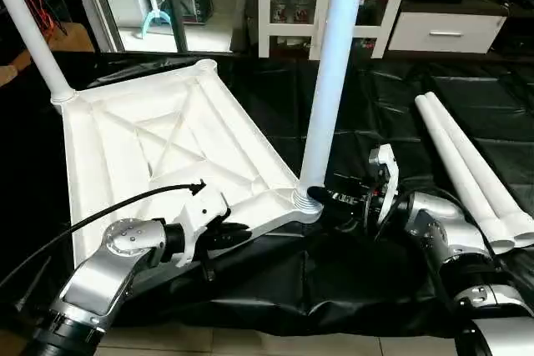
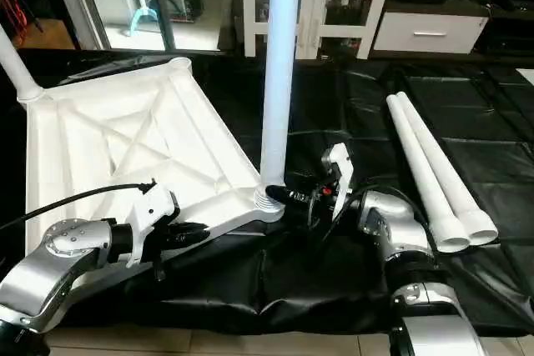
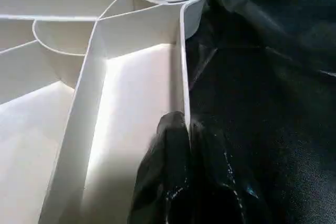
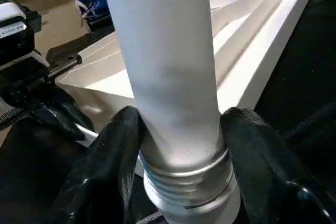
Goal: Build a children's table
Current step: Insert table leg to table base
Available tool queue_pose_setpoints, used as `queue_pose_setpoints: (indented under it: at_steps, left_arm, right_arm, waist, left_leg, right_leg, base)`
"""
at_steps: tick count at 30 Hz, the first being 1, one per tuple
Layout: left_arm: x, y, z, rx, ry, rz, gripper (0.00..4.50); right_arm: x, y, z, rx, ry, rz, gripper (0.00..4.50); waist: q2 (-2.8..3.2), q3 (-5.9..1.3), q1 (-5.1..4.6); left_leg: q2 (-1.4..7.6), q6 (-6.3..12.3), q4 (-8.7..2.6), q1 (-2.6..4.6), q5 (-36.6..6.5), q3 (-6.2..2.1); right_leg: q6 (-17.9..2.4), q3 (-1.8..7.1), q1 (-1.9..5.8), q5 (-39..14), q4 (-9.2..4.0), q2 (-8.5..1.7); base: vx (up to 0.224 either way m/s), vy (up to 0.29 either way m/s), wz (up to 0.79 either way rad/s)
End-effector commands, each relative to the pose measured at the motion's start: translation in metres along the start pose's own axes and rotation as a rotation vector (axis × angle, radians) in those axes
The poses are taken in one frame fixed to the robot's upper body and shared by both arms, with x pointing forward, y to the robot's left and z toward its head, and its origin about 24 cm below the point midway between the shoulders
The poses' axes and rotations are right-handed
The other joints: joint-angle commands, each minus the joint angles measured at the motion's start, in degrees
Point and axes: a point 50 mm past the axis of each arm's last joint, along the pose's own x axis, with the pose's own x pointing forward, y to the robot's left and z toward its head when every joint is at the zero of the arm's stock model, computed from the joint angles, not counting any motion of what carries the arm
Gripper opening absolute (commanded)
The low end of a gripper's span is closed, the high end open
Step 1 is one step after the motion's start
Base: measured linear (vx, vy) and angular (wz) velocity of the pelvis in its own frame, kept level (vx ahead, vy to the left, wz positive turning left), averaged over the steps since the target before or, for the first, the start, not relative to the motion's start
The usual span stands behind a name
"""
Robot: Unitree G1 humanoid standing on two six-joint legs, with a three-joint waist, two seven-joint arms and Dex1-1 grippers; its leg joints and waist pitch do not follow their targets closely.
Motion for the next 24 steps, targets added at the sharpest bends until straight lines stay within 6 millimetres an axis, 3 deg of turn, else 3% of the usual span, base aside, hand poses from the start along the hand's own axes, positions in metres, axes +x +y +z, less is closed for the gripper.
queue_pose_setpoints:
  at_steps: [1,10,14,15,16,18,21,24]
  left_arm:
    - [0.000,-0.003,0.001,0.005,-0.005,-0.032,0.00]
    - [0.018,-0.005,0.006,0.016,-0.003,0.002,0.00]
    - [0.061,0.007,0.028,-0.046,-0.033,0.217,0.00]
    - [0.061,0.007,0.028,-0.046,-0.033,0.217,0.00]
    - [0.075,0.010,0.038,-0.067,-0.044,0.287,0.00]
    - [0.086,0.009,0.049,-0.068,-0.066,0.297,0.00]
    - [0.094,0.002,0.059,-0.045,-0.099,0.251,0.00]
    - [0.089,-0.006,0.055,0.004,-0.115,0.158,0.00]
  right_arm:
    - [0.005,0.002,-0.006,0.026,0.002,-0.012,2.20]
    - [0.014,-0.004,-0.007,0.001,-0.027,-0.156,2.07]
    - [0.030,-0.019,-0.016,0.042,-0.045,-0.575,1.96]
    - [0.030,-0.019,-0.016,0.042,-0.045,-0.575,1.81]
    - [0.035,-0.022,-0.019,0.090,-0.052,-0.702,1.72]
    - [0.045,-0.019,-0.022,0.151,-0.073,-0.743,1.61]
    - [0.058,-0.013,-0.019,0.134,-0.096,-0.707,1.43]
    - [0.058,-0.011,-0.007,0.099,-0.173,-0.608,1.23]
  waist:
    - [-0.13,-2.58,-0.17]
    - [-0.35,-2.04,-0.86]
    - [-0.49,-1.95,-1.32]
    - [-0.54,-1.90,-1.36]
    - [-0.62,-2.10,-1.34]
    - [-0.52,-2.11,-1.27]
    - [-0.47,-2.30,-1.09]
    - [-0.57,-2.40,-1.09]
  left_leg:
    - [-0.52,3.57,-2.64,0.44,-1.25,0.50]
    - [-0.41,2.17,-3.12,0.52,-4.28,0.55]
    - [-0.53,0.77,-3.24,0.78,-3.56,0.63]
    - [-0.58,0.57,-3.25,0.80,-3.36,0.63]
    - [-0.70,0.82,-3.10,0.60,-2.44,0.62]
    - [-0.80,1.29,-3.10,0.60,-2.05,0.56]
    - [-0.80,2.23,-2.94,0.35,-1.42,0.46]
    - [-0.96,3.20,-2.79,0.11,-1.10,0.53]
  right_leg:
    - [-9.57,2.17,2.54,24.10,-4.20,-4.44]
    - [-10.57,2.50,2.34,15.96,-4.90,-4.74]
    - [-11.02,2.70,2.27,11.86,-5.27,-4.95]
    - [-11.08,2.75,2.31,11.87,-5.31,-4.89]
    - [-10.83,2.90,2.55,13.40,-5.19,-4.89]
    - [-10.22,2.95,2.50,14.74,-5.25,-4.95]
    - [-9.55,2.88,2.65,18.65,-4.90,-4.93]
    - [-9.18,2.84,2.84,22.27,-4.68,-4.75]
  base:
    - [0.000,0.000,0.00]
    - [0.000,0.000,0.00]
    - [0.000,0.000,0.00]
    - [0.000,0.000,0.00]
    - [0.000,0.000,0.00]
    - [0.000,0.000,0.00]
    - [0.000,0.000,0.00]
    - [0.000,0.000,0.00]
